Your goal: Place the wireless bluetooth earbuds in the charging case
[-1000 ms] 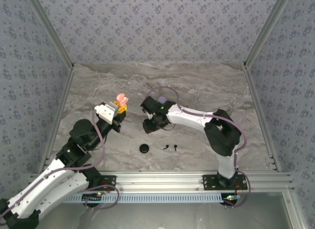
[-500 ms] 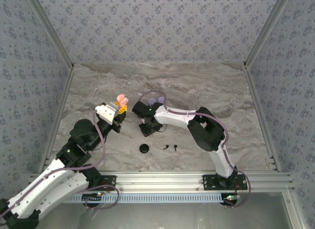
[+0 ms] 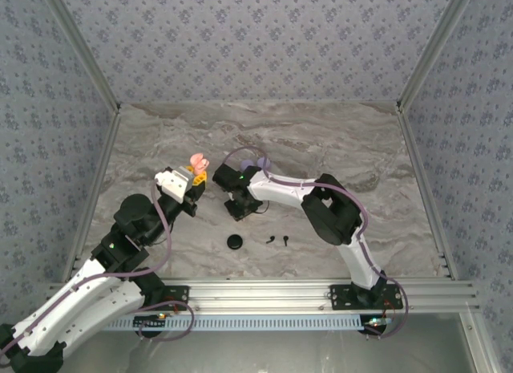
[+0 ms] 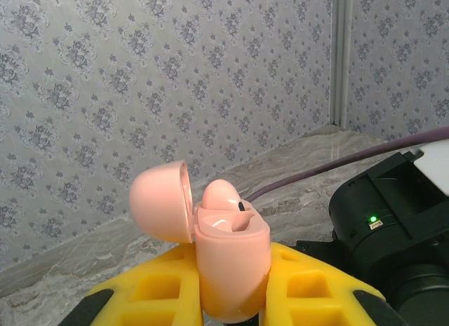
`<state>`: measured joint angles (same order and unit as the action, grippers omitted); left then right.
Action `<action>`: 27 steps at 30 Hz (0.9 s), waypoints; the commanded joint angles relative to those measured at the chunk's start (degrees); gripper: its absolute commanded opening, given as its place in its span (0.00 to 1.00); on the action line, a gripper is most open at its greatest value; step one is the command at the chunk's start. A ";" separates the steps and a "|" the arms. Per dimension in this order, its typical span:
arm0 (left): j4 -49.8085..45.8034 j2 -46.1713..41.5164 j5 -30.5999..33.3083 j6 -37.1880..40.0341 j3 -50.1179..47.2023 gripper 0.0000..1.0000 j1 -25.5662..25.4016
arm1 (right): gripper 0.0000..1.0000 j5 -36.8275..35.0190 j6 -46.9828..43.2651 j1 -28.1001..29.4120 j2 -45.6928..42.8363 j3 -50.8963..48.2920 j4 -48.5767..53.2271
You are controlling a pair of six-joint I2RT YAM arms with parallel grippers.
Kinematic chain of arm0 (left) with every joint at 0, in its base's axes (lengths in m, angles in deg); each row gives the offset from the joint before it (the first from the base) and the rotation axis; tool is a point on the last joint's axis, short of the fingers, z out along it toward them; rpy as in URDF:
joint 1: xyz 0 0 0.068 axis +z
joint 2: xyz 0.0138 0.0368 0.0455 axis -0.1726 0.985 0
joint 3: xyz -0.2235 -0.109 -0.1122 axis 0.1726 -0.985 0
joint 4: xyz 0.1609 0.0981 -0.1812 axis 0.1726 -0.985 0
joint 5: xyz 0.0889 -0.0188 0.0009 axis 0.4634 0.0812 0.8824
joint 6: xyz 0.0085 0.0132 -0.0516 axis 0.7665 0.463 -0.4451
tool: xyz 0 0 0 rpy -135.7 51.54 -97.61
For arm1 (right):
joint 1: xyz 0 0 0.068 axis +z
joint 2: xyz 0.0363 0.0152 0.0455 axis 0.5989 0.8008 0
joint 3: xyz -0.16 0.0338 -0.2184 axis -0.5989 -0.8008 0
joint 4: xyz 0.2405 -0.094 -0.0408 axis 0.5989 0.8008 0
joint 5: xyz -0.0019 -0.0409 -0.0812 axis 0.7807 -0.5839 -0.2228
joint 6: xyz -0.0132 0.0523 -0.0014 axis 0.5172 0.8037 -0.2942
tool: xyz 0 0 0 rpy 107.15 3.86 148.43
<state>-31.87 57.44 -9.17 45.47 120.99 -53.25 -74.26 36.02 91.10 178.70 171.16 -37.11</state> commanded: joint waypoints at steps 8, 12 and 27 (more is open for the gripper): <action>2.11 0.03 0.35 0.32 1.05 0.00 -0.40 | 0.22 -0.42 -1.12 -0.48 -3.42 -2.29 -0.62; 3.70 1.37 -0.46 -0.29 0.67 0.00 -0.45 | 0.22 -0.82 -1.71 -2.03 -9.50 -5.65 -2.41; 14.64 16.30 -12.10 -6.60 1.34 0.00 -0.38 | 0.21 -4.54 -9.29 -10.04 -42.92 -21.27 -10.43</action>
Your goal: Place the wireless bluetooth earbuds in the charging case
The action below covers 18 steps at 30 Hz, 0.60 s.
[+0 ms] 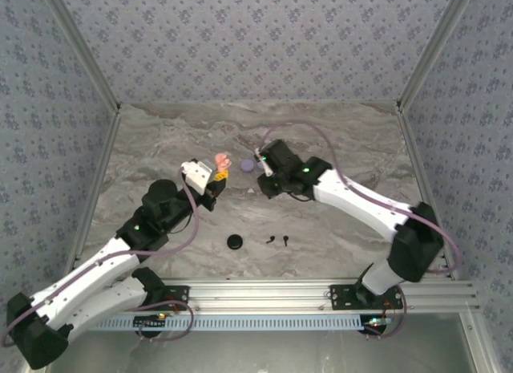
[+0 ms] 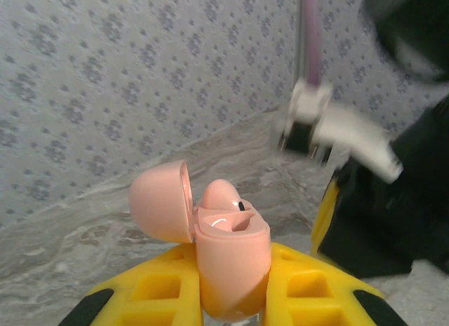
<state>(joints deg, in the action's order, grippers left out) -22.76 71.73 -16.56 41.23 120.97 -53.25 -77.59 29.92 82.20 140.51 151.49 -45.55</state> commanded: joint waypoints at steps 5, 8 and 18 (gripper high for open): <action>9.20 8.96 -11.83 -3.98 3.89 0.00 -0.43 | 0.21 1.13 -7.90 -3.17 -14.84 -3.78 -4.51; 9.61 12.55 -16.32 -4.57 5.97 0.00 -0.46 | 0.21 4.13 -10.78 -4.25 -18.96 -3.80 -6.46; 14.38 19.40 -26.93 -7.71 9.21 0.00 -0.45 | 0.21 9.71 -17.43 -4.07 -24.38 -3.80 -11.02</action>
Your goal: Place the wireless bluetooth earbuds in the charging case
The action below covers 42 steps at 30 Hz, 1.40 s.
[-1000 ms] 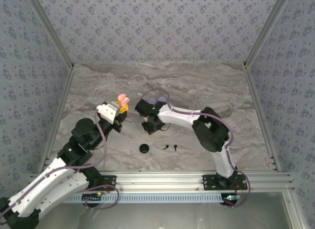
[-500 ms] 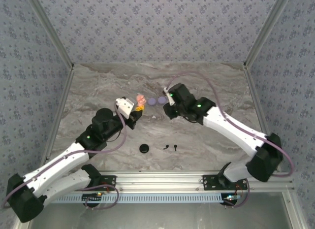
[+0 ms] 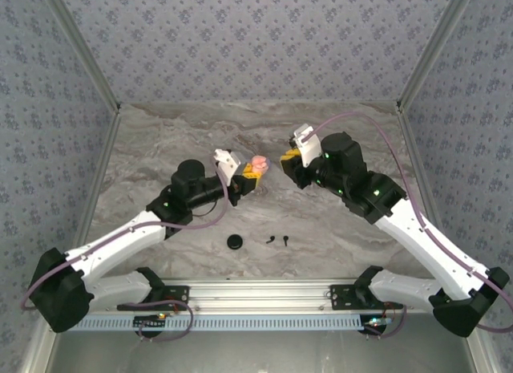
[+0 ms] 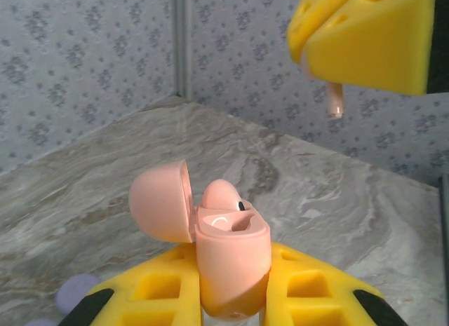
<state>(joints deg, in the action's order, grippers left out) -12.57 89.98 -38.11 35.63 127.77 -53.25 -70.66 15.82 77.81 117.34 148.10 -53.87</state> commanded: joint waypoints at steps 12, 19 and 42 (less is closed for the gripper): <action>7.26 5.37 -10.93 -6.08 5.13 0.00 -0.45 | 0.22 3.63 -6.19 2.49 -1.16 -0.41 -6.51; 7.92 6.53 -12.41 -7.10 5.91 0.00 -0.45 | 0.22 1.55 -6.57 2.84 -0.03 -2.31 -6.16; 7.81 6.96 -12.95 -7.01 6.58 0.00 -0.37 | 0.22 0.72 -7.54 3.19 2.46 -2.57 -4.43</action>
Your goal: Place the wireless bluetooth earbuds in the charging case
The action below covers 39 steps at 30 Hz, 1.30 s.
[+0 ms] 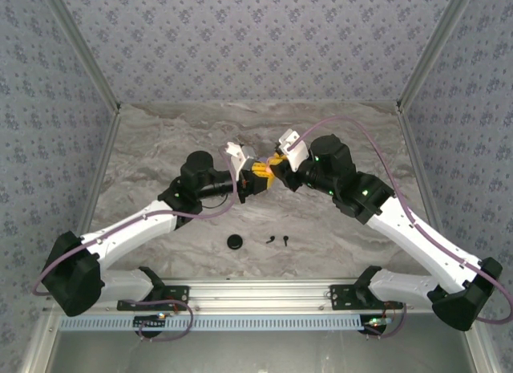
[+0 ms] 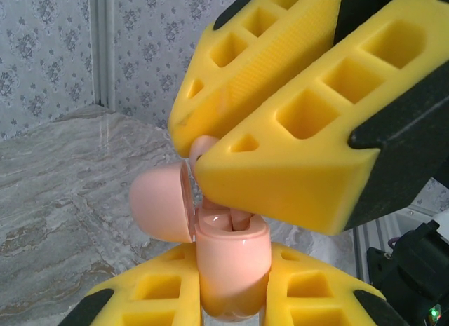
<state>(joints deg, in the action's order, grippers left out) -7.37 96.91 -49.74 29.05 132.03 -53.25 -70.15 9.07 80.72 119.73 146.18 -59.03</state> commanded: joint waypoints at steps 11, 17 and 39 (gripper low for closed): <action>4.70 0.13 -1.43 -1.21 1.54 0.00 -0.46 | 0.30 8.98 2.09 -1.57 0.33 0.50 1.47; 6.04 0.04 -1.42 -1.69 1.04 0.00 -0.39 | 0.39 12.37 5.11 -4.50 -0.43 5.67 2.64; 18.82 0.10 -3.10 -4.48 -1.63 0.00 -0.41 | 1.00 42.19 24.79 -17.49 -1.61 -0.44 -5.85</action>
<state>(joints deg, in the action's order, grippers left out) 7.25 96.96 -51.12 25.42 129.85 -53.25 -33.98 30.47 62.97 116.88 146.14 -62.81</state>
